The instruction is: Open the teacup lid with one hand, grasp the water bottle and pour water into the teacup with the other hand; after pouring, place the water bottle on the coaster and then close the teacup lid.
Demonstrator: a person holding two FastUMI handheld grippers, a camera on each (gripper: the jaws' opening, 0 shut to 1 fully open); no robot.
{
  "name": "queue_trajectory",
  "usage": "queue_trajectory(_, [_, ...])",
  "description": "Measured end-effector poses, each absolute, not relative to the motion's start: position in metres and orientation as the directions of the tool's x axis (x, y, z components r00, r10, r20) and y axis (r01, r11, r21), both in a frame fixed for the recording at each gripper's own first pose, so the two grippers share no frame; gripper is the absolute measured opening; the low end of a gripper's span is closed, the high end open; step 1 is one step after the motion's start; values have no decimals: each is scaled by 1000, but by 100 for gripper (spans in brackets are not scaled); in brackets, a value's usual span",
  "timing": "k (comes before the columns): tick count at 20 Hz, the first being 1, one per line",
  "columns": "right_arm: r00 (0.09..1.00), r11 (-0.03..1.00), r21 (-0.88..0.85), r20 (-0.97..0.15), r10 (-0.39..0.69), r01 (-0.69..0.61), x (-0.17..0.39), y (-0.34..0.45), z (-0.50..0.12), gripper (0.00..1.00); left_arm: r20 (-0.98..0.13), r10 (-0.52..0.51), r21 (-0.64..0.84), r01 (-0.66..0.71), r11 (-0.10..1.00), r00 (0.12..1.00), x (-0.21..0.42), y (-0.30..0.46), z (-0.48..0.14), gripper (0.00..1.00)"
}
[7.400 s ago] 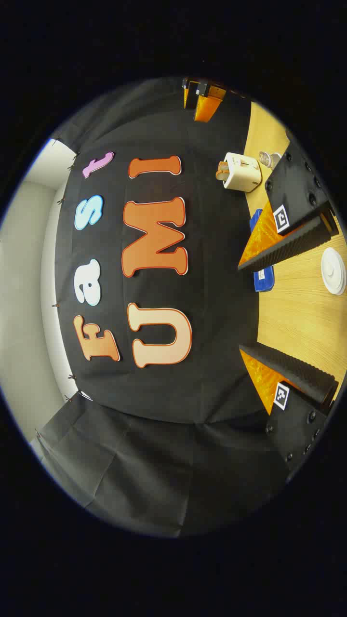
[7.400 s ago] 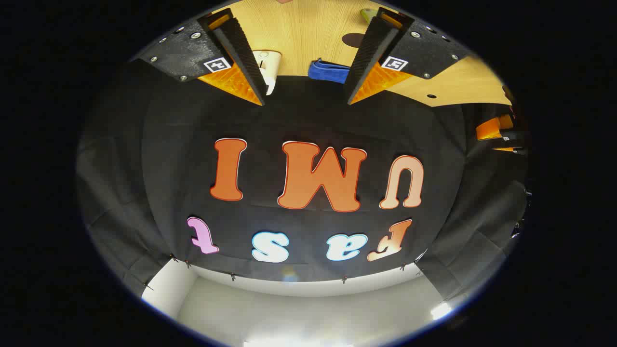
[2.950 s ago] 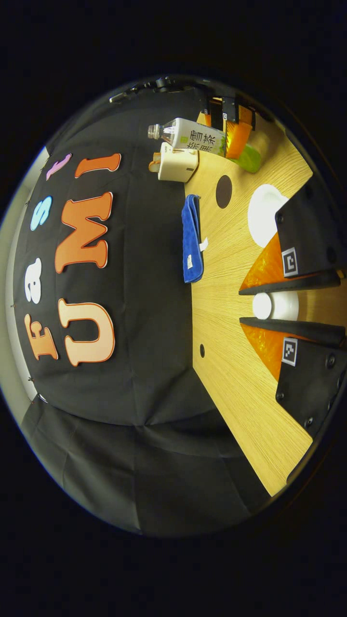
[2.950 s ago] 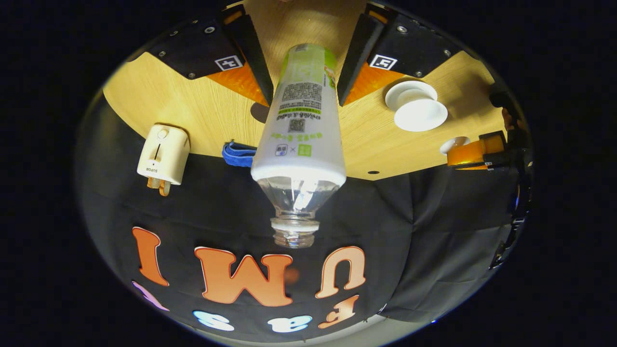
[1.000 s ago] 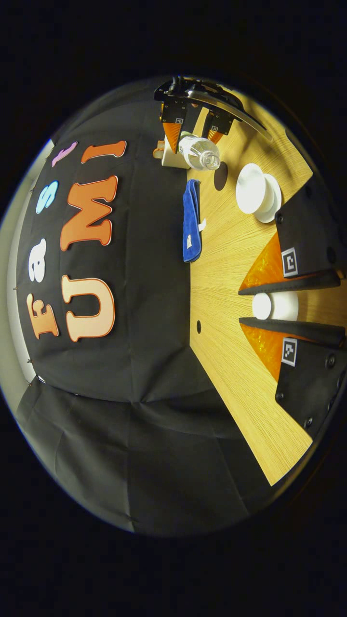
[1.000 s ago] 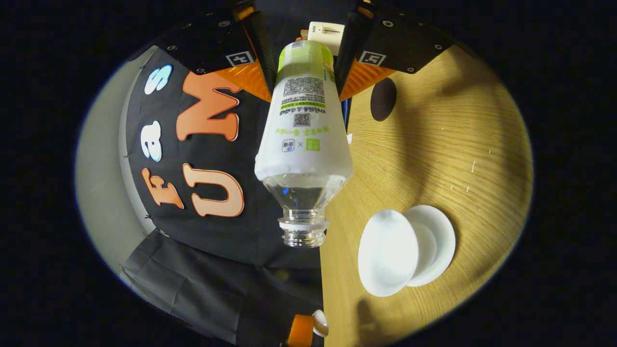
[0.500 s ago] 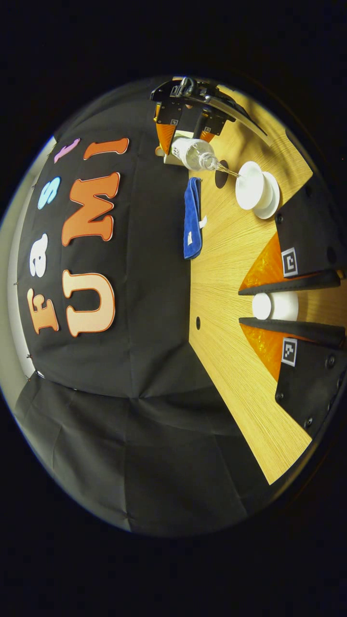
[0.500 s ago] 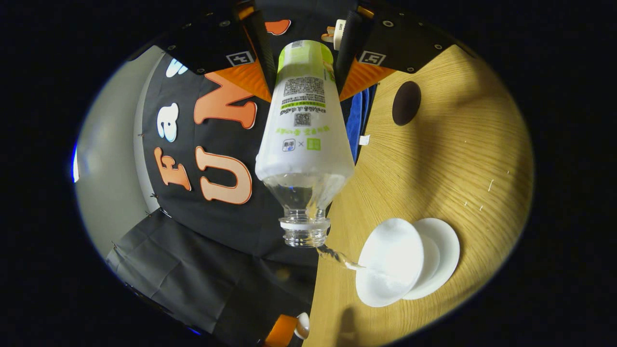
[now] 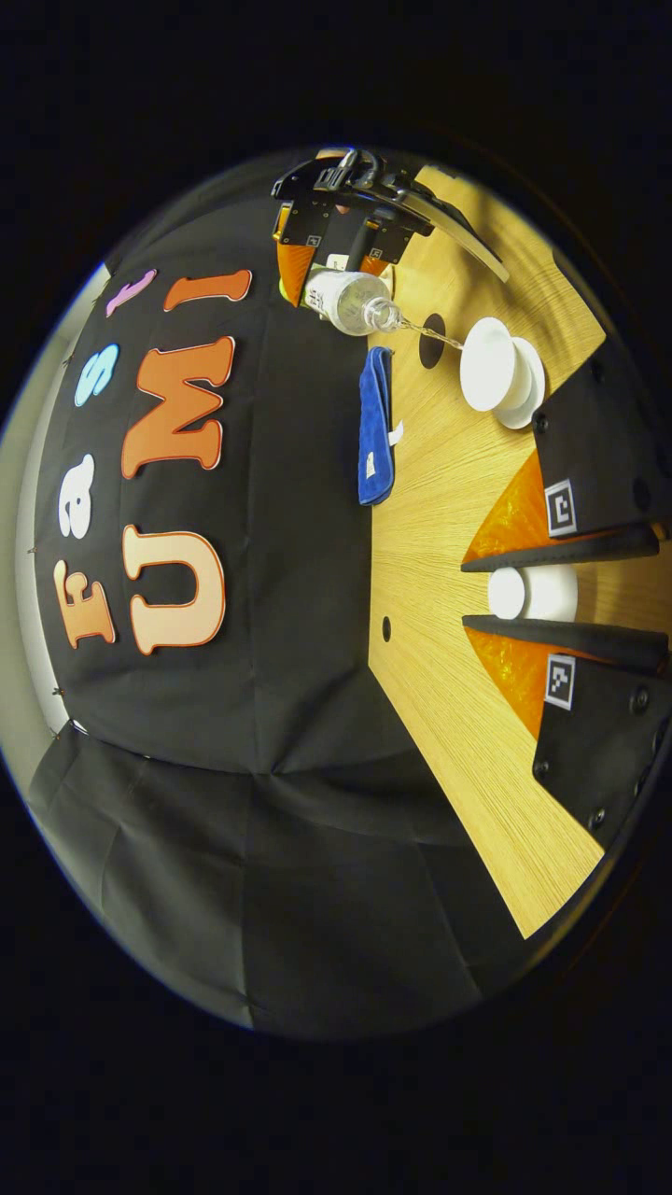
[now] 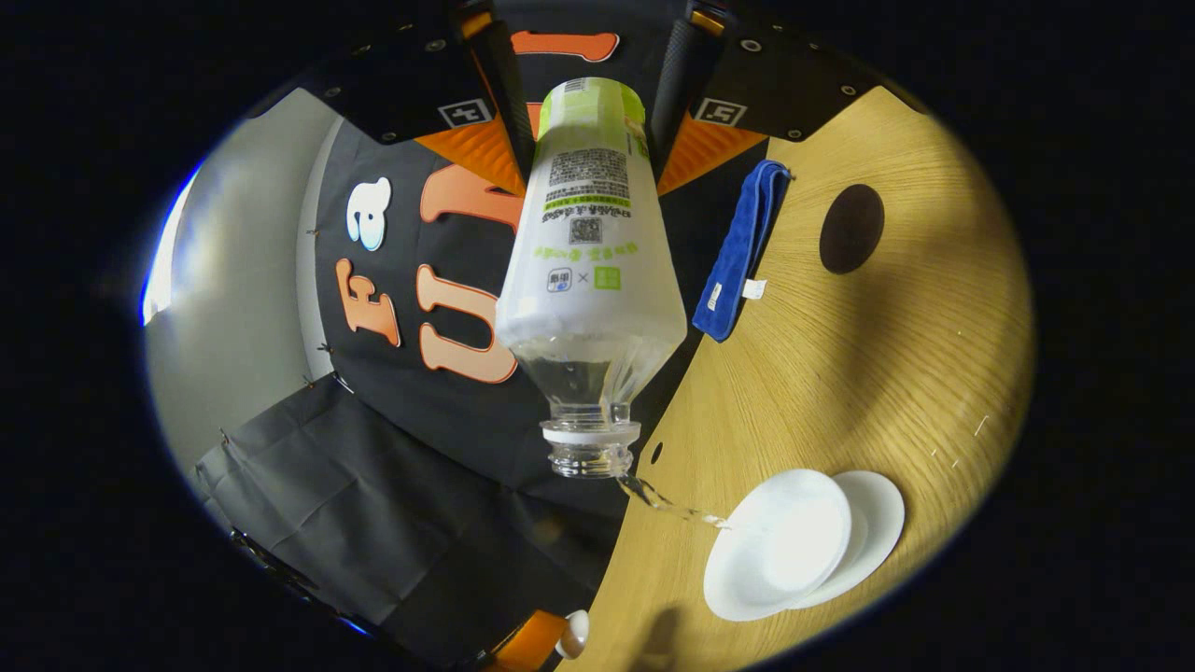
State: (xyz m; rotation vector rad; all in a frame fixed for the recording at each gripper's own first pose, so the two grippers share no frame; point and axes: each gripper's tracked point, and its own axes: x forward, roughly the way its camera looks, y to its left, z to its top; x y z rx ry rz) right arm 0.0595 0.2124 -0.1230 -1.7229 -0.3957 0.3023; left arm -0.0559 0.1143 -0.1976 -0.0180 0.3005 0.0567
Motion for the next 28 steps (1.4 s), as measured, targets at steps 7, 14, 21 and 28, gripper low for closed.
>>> queue_trajectory(7, [879, -224, -957, 60, 473, 186, 60, 223, -111, 64, -303, 39, -13, -45, 999, 952, -55, 111, -198, 32])
queue_trajectory(14, [852, -275, -932, 64, 520, 238, 55, 237, -113, 64, -299, 34, -19, -42, 999, 954, -57, 107, -197, 32])
queue_trajectory(21, [823, -335, -898, 48, 566, 284, 57, 249, -131, 64, -297, 39, -15, -46, 999, 954, -61, 109, -195, 32])
queue_trajectory(28, [781, -343, -867, 79, 620, 361, 50, 257, -130, 64, -301, 25, -22, -33, 999, 953, -59, 101, -194, 32])
